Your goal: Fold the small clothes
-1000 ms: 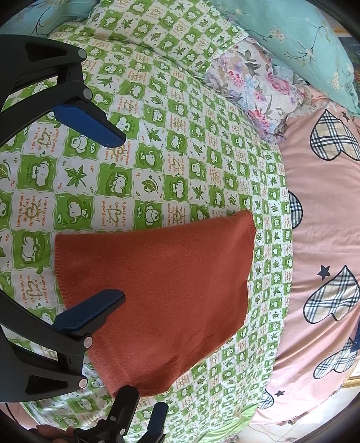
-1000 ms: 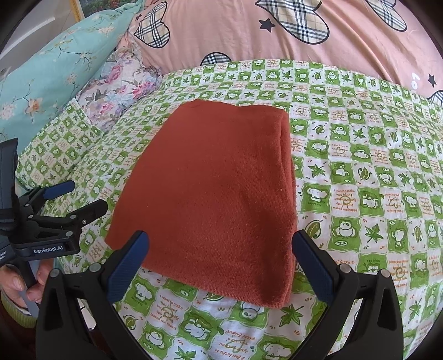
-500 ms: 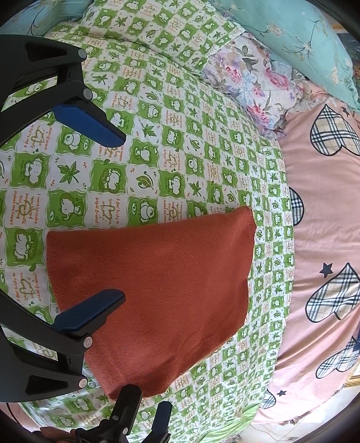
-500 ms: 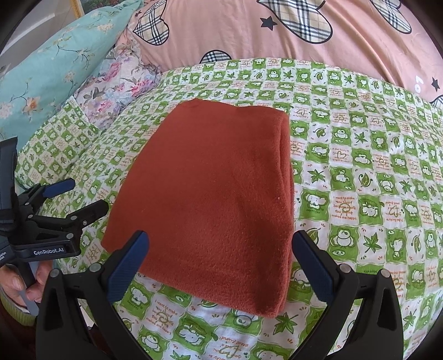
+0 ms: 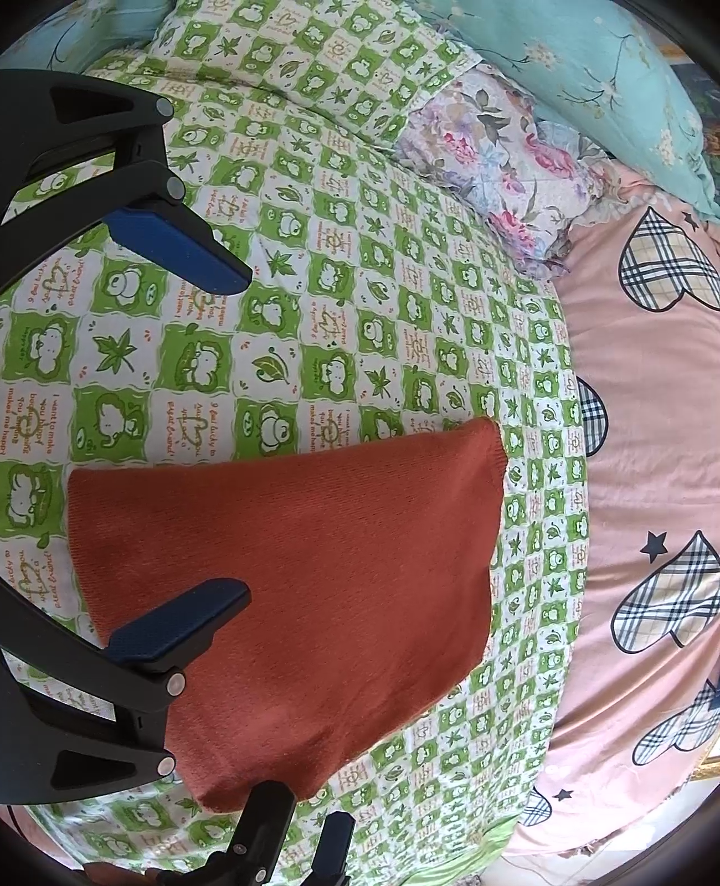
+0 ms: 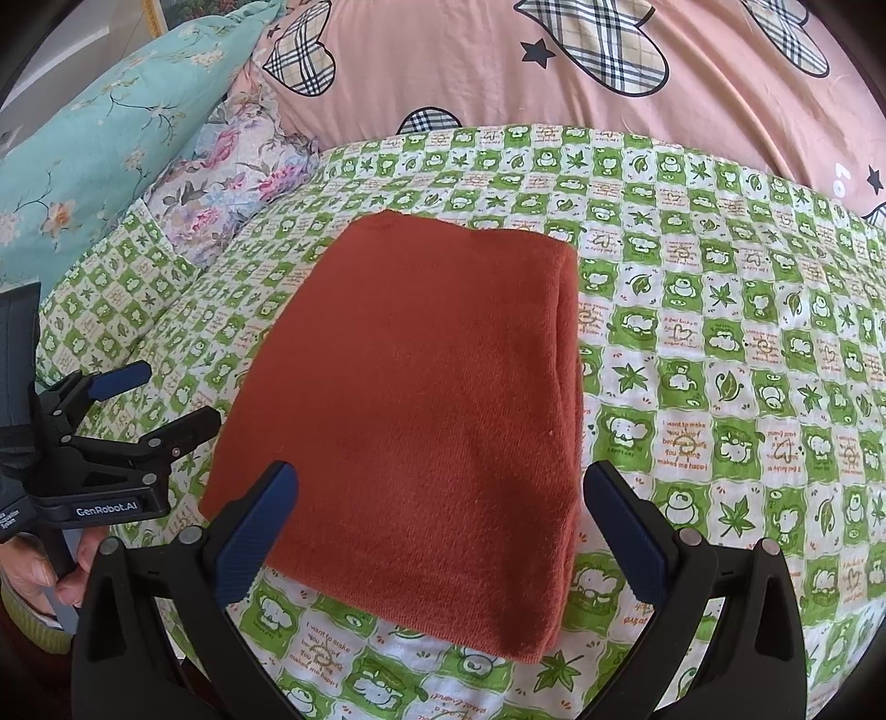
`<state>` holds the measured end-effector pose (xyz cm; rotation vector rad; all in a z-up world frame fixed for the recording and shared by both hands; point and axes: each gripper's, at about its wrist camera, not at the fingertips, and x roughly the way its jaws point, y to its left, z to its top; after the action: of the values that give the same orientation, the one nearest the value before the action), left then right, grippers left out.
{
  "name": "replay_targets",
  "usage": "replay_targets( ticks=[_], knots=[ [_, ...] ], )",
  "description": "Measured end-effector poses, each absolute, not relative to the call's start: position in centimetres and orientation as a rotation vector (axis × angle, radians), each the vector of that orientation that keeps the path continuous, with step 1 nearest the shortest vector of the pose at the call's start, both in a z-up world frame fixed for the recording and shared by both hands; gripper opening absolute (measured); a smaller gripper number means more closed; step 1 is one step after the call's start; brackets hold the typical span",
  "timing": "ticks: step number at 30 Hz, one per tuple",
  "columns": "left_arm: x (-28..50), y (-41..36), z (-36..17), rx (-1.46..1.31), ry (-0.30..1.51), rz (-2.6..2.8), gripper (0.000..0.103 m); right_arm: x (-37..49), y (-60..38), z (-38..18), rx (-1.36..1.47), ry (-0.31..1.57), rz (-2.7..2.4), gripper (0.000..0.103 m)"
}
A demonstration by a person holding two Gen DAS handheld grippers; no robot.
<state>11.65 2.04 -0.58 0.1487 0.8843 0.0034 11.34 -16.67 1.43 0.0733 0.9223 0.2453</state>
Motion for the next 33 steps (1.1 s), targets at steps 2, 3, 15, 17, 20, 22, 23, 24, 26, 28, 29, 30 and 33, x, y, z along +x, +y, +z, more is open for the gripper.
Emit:
replay_targets(
  ticks=[2,3,15,17,20,22,23,24,26,28,29,30,33],
  knots=[
    [11.9,2.0,-0.6,0.152,0.883,0.007,0.102,11.5,-16.8,1.3,0.084,0.925,0.25,0.103],
    [12.0,2.0,-0.6,0.152,0.884,0.005,0.102,11.6,-16.9,1.3,0.09,0.928,0.253,0.103],
    [12.7,1.9,-0.3,0.144,0.887,0.01,0.102,11.9,-17.2,1.4,0.091,0.923,0.251,0.103],
    [12.8,1.9,-0.2,0.145,0.886,0.011,0.102,11.9,-17.3,1.5,0.09,0.923,0.248,0.103],
    [12.8,1.9,0.0,0.145,0.881,0.014,0.102,12.0,-17.6,1.4,0.095,0.925,0.248,0.103],
    [12.8,1.8,0.0,0.145,0.88,0.017,0.102,12.1,-17.8,1.3,0.099,0.93,0.247,0.103],
    [12.8,1.9,0.0,0.144,0.88,0.017,0.102,12.1,-17.8,1.2,0.102,0.931,0.248,0.103],
    [12.9,1.9,0.0,0.144,0.881,0.018,0.102,12.2,-17.9,1.1,0.104,0.934,0.248,0.103],
    [12.9,2.0,0.0,0.141,0.884,0.02,0.102,12.3,-17.9,1.0,0.11,0.935,0.248,0.103],
    [12.9,2.0,-0.2,0.137,0.887,0.023,0.102,12.4,-17.9,0.7,0.118,0.936,0.248,0.103],
    [12.9,2.0,-0.2,0.136,0.889,0.025,0.102,12.6,-17.9,0.6,0.122,0.939,0.248,0.103],
    [12.9,2.0,-0.3,0.135,0.888,0.024,0.102,12.7,-17.8,0.4,0.126,0.944,0.247,0.103],
    [12.9,1.9,-0.5,0.139,0.89,0.025,0.102,12.9,-17.8,0.1,0.136,0.949,0.253,0.103]
  ],
)
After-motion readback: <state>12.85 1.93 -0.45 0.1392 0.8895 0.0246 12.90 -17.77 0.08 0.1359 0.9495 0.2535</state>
